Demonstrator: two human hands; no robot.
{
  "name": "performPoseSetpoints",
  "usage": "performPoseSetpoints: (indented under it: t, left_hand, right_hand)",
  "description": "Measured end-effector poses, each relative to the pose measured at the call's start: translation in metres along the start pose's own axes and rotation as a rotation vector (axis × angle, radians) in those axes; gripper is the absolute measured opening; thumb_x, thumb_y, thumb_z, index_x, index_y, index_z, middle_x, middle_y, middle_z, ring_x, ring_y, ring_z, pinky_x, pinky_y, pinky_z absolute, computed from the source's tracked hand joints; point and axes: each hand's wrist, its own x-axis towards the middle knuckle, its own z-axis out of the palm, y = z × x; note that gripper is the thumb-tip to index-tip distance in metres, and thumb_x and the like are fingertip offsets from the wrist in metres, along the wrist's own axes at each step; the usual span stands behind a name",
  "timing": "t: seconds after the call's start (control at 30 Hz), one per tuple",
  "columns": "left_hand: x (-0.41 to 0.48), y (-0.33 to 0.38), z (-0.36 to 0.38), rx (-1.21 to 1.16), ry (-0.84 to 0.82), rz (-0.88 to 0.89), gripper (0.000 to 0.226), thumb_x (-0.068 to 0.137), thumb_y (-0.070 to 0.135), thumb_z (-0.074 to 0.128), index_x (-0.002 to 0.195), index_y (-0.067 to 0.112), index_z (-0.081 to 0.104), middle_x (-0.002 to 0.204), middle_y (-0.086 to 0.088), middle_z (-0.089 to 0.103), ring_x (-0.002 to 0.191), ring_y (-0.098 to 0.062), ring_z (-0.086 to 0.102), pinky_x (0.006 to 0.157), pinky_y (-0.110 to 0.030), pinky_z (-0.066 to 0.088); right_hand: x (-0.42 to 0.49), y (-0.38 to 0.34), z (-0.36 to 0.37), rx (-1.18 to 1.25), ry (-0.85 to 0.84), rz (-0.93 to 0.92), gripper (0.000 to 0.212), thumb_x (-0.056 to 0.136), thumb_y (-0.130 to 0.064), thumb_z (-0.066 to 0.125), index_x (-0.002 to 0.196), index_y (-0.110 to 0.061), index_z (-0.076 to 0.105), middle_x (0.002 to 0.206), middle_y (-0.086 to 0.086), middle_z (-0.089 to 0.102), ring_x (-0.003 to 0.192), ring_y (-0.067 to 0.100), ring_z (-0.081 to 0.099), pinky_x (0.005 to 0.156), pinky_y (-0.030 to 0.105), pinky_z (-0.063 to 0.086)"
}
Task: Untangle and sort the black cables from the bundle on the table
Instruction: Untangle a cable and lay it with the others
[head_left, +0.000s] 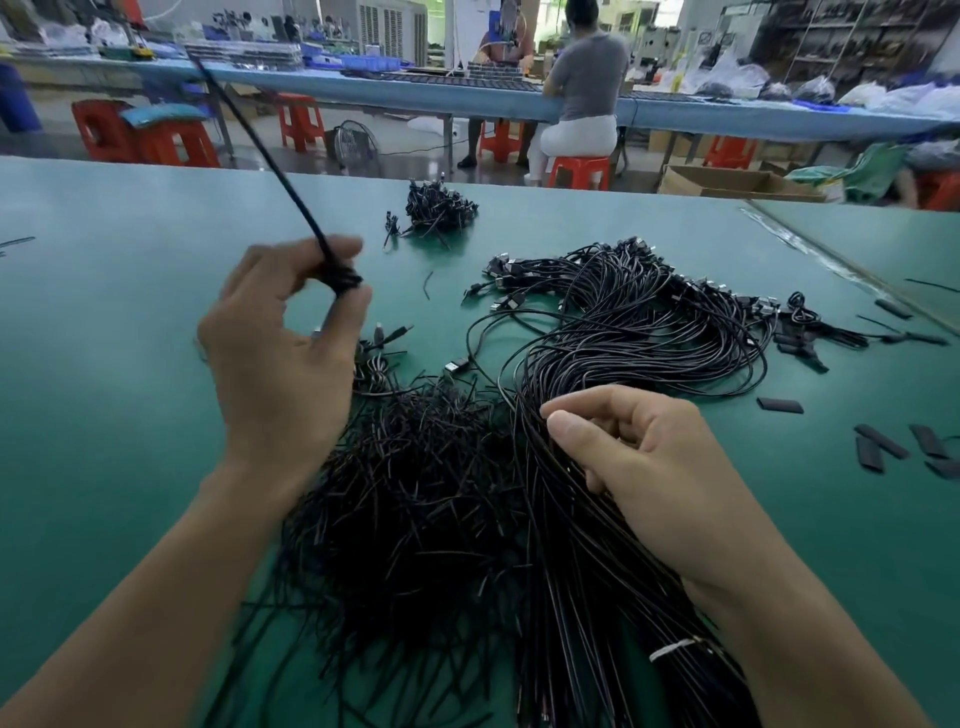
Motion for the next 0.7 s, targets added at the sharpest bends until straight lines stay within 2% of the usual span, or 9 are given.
performPoseSetpoints:
  t: [0.07,0.17,0.3,0.37,0.43,0.5,0.57,0.63,0.7]
  left_hand:
    - [-0.005,-0.015,0.002,0.164,0.044,0.131,0.017,0.087,0.011,0.073,0.104,0.013,0.072,0.101,0.008,0.067,0.095,-0.005,0.054,0.083,-0.020,0.041]
    - [-0.019,-0.040,0.008,0.226,-0.037,0.116,0.015,0.084,-0.003,0.074,0.097,0.003,0.075,0.098,-0.007,0.072,0.089,-0.019,0.059,0.077,-0.025,0.044]
    - [-0.026,-0.060,0.010,0.294,-0.183,0.025,0.026,0.085,-0.014,0.065,0.102,0.002,0.075,0.108,-0.011,0.073,0.099,-0.025,0.066,0.096,-0.022,0.043]
    - [-0.027,-0.068,0.011,0.350,-0.332,-0.043,0.032,0.088,-0.015,0.056,0.102,0.007,0.075,0.120,-0.009,0.070,0.110,-0.026,0.065,0.107,-0.029,0.042]
    - [-0.029,-0.073,0.010,0.347,-0.474,-0.165,0.042,0.087,-0.017,0.048,0.088,0.015,0.075,0.128,-0.009,0.067,0.121,-0.029,0.061,0.112,-0.039,0.040]
    - [-0.031,-0.074,0.009,0.323,-0.540,-0.293,0.047,0.086,-0.016,0.042,0.079,0.022,0.070,0.135,-0.007,0.064,0.132,-0.027,0.053,0.115,-0.039,0.036]
    - [-0.033,-0.073,0.010,0.329,-0.549,-0.319,0.047,0.087,-0.015,0.040,0.076,0.024,0.065,0.139,-0.007,0.060,0.141,-0.027,0.044,0.119,-0.042,0.030]
    - [-0.032,-0.070,0.011,0.311,-0.481,-0.324,0.045,0.086,-0.014,0.040,0.073,0.023,0.061,0.140,-0.007,0.060,0.143,-0.028,0.041,0.120,-0.043,0.027]
    - [-0.028,-0.063,0.012,0.255,-0.386,-0.356,0.047,0.086,-0.013,0.039,0.073,0.026,0.061,0.135,-0.005,0.064,0.133,-0.022,0.053,0.112,-0.029,0.035]
  right_hand:
    - [-0.001,-0.001,0.000,-0.013,-0.021,0.007,0.007,0.087,-0.030,0.069,0.085,-0.032,0.076,0.064,-0.011,0.061,0.057,0.003,0.050,0.057,0.018,0.046]
    - [-0.003,-0.002,0.002,-0.055,-0.051,0.015,0.008,0.087,-0.034,0.068,0.086,-0.031,0.075,0.062,-0.013,0.060,0.056,0.001,0.051,0.056,0.016,0.046]
    - [-0.004,0.000,0.003,-0.136,-0.062,0.022,0.011,0.088,-0.038,0.066,0.084,-0.032,0.074,0.057,-0.015,0.059,0.054,0.000,0.050,0.056,0.021,0.048]
    - [-0.004,0.002,0.003,-0.217,-0.062,0.028,0.012,0.090,-0.037,0.065,0.081,-0.032,0.072,0.060,-0.014,0.063,0.053,-0.001,0.053,0.056,0.019,0.048]
    - [-0.004,0.008,0.002,-0.374,-0.021,0.030,0.012,0.092,-0.037,0.063,0.082,-0.034,0.070,0.072,-0.013,0.067,0.064,0.000,0.060,0.061,0.020,0.052]
    - [-0.004,0.013,0.000,-0.583,0.031,0.024,0.009,0.094,-0.037,0.060,0.094,-0.035,0.068,0.087,-0.013,0.063,0.082,0.002,0.059,0.075,0.026,0.053]
    - [-0.004,0.018,-0.001,-0.740,0.026,0.017,0.019,0.096,-0.037,0.056,0.113,-0.034,0.063,0.102,-0.013,0.054,0.095,0.006,0.054,0.083,0.030,0.051]
    - [-0.006,0.020,0.000,-0.827,-0.013,0.043,0.030,0.097,-0.040,0.055,0.125,-0.032,0.054,0.107,-0.011,0.051,0.101,0.010,0.050,0.081,0.028,0.047]
    - [-0.007,0.021,0.002,-0.856,-0.023,0.061,0.032,0.096,-0.041,0.057,0.126,-0.031,0.053,0.106,-0.010,0.050,0.101,0.012,0.050,0.078,0.027,0.044]
